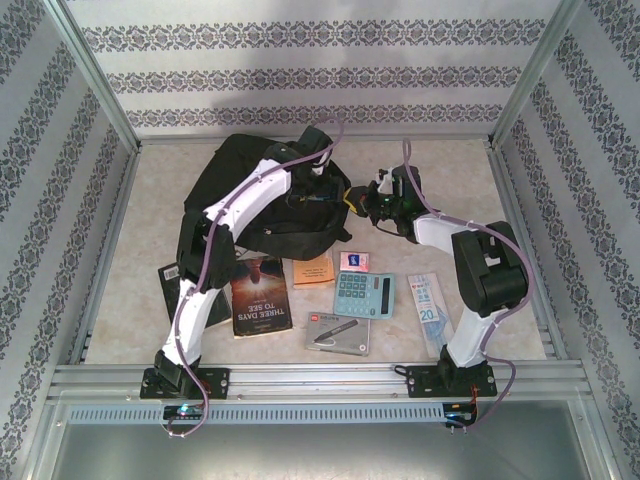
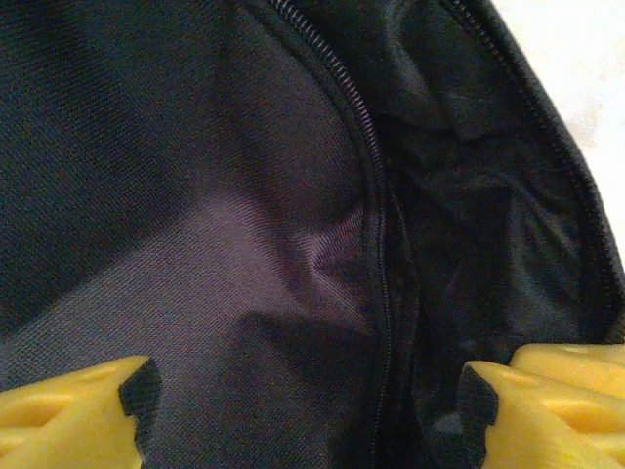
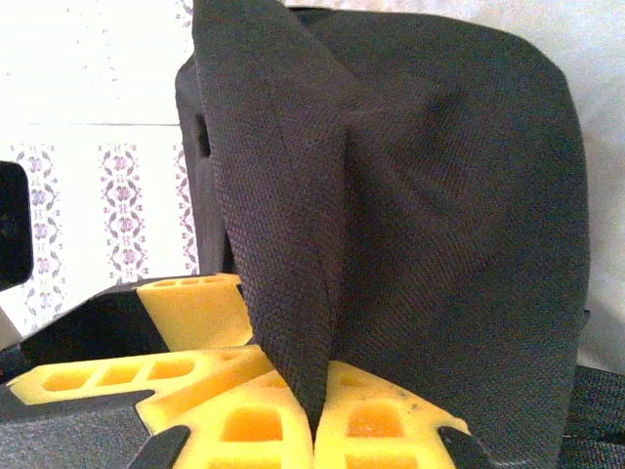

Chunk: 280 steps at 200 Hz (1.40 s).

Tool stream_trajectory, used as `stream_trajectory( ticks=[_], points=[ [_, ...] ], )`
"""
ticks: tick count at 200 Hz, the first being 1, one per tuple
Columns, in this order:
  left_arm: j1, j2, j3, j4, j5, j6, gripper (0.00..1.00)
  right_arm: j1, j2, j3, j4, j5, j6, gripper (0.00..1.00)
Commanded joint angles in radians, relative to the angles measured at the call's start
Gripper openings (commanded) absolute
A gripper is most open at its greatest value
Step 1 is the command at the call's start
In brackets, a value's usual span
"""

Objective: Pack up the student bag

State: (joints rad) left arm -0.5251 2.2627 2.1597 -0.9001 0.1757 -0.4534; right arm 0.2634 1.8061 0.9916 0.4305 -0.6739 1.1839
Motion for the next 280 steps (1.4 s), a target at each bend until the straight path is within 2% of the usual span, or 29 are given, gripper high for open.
stream_trajectory(
  ticks=[1, 51, 87, 97, 114, 136, 169, 186, 211, 233, 260, 280],
  points=[
    [-0.005, 0.092, 0.039, 0.042, -0.006, -0.066, 0.80, 0.044, -0.017, 0.001, 0.188, -0.138, 0.041, 0.00],
    [0.028, -0.017, -0.177, 0.258, 0.096, -0.088, 0.69, 0.004, -0.040, -0.037, 0.171, -0.133, 0.026, 0.00],
    [0.037, -0.021, -0.204, 0.216, 0.064, -0.041, 0.65, -0.021, -0.053, -0.042, 0.160, -0.138, 0.017, 0.00],
    [0.037, -0.018, -0.217, 0.210, 0.058, -0.028, 0.66, -0.025, -0.053, -0.039, 0.160, -0.141, 0.017, 0.00],
    [0.033, 0.026, -0.188, 0.158, 0.054, -0.008, 0.74, -0.024, -0.051, -0.033, 0.160, -0.147, 0.019, 0.00],
    [0.006, 0.095, -0.126, 0.068, -0.027, 0.045, 0.80, -0.023, -0.050, -0.026, 0.165, -0.148, 0.026, 0.00],
    [-0.021, 0.157, -0.107, 0.018, -0.161, 0.082, 0.80, -0.020, -0.051, -0.020, 0.180, -0.146, 0.044, 0.00],
    [-0.021, 0.156, -0.138, 0.033, -0.194, 0.091, 0.70, -0.019, -0.053, -0.024, 0.188, -0.143, 0.051, 0.00],
    [-0.019, 0.146, -0.168, 0.052, -0.210, 0.104, 0.35, -0.022, -0.054, -0.028, 0.190, -0.140, 0.052, 0.00],
    [-0.008, 0.122, -0.183, 0.064, -0.203, 0.109, 0.15, -0.024, -0.056, -0.034, 0.188, -0.136, 0.047, 0.00],
    [0.025, 0.042, -0.198, 0.078, -0.163, 0.108, 0.00, -0.037, -0.060, -0.044, 0.149, -0.124, 0.013, 0.00],
    [0.051, -0.038, -0.190, 0.078, -0.141, 0.116, 0.00, -0.045, -0.065, -0.046, 0.099, -0.110, -0.024, 0.00]
  ],
)
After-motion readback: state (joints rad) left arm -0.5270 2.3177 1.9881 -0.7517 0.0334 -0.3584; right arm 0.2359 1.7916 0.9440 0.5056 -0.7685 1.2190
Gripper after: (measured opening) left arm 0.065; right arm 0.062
